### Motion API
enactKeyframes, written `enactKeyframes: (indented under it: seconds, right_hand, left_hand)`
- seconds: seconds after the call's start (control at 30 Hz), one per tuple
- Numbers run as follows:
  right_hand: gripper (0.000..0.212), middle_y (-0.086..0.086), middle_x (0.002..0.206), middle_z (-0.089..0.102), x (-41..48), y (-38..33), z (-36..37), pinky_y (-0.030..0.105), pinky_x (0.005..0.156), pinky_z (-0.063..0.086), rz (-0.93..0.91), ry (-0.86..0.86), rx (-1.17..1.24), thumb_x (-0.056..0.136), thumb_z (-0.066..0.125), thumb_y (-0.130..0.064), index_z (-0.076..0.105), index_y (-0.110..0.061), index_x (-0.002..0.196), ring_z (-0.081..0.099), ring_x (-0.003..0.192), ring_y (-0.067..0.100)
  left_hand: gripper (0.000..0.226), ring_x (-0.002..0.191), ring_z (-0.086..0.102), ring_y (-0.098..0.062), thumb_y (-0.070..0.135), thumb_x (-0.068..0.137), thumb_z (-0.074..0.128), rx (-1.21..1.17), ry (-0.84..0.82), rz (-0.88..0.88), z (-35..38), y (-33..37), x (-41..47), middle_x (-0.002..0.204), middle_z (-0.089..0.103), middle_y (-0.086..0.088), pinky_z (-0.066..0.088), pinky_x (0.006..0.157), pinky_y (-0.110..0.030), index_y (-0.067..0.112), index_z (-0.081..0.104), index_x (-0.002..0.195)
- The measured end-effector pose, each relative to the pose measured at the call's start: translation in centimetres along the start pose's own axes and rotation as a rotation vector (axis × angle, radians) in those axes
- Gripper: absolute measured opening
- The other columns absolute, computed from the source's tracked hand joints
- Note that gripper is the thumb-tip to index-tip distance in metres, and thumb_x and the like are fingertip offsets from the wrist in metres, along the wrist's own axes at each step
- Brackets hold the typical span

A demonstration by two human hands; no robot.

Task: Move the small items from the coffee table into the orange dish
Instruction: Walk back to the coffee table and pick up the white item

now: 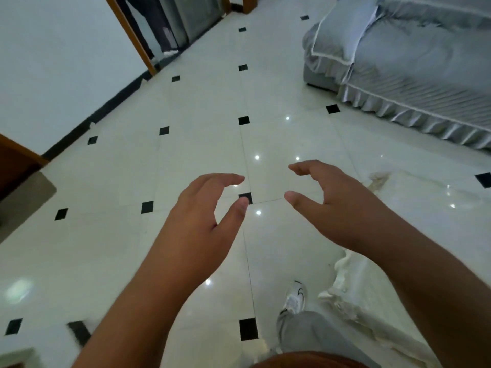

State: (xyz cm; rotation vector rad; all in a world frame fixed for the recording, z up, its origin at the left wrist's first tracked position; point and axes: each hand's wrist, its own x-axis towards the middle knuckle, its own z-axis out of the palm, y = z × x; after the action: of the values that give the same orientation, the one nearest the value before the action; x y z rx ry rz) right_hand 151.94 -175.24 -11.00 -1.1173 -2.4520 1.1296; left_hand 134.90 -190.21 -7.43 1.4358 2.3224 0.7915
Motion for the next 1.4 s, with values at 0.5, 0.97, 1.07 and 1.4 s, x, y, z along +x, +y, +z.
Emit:
enactKeyframes:
  seconds: [0.5,0.97,1.07,1.4]
  right_hand:
    - [0.053,-0.023,0.139,0.041,9.9,4.4,-8.0,0.021,0.083,0.030,0.224,0.220,-0.012,0.086,0.051,-0.059,0.038,-0.045,0.136,0.039,0.104,-0.008]
    - [0.053,-0.023,0.137,0.042,18.9,5.6,-12.8,0.022,0.084,0.031,0.604,0.605,0.013,0.084,0.051,-0.061,0.039,-0.047,0.134,0.036,0.108,-0.011]
    - [0.053,-0.025,0.130,0.044,19.3,5.6,-13.0,0.019,0.078,0.034,0.691,0.706,0.019,0.084,0.050,-0.061,0.040,-0.047,0.134,0.044,0.097,-0.014]
    - [0.050,-0.027,0.123,0.040,18.9,9.3,-14.3,0.006,0.064,0.028,0.923,0.895,0.076,0.085,0.050,-0.062,0.039,-0.048,0.132,0.051,0.083,-0.012]
  left_hand:
    - [0.035,0.116,0.039,0.012,0.053,0.090,0.045,-0.079,-0.134,0.276,2.7,3.5,18.5,0.124,0.044,0.036,0.039,0.078,-0.009,0.048,0.049,0.124]
    - [0.035,0.120,0.040,0.006,0.053,0.089,0.046,-0.094,-0.474,0.688,6.1,6.9,40.4,0.123,0.045,0.034,0.043,0.096,-0.036,0.047,0.050,0.123]
    - [0.034,0.117,0.039,0.011,0.053,0.088,0.047,-0.081,-0.549,0.799,7.5,8.2,43.7,0.119,0.042,0.040,0.038,0.093,-0.022,0.047,0.050,0.122]
    - [0.035,0.116,0.037,0.015,0.052,0.087,0.049,-0.081,-0.722,1.033,13.4,15.2,48.8,0.116,0.044,0.039,0.030,0.084,-0.010,0.048,0.050,0.122]
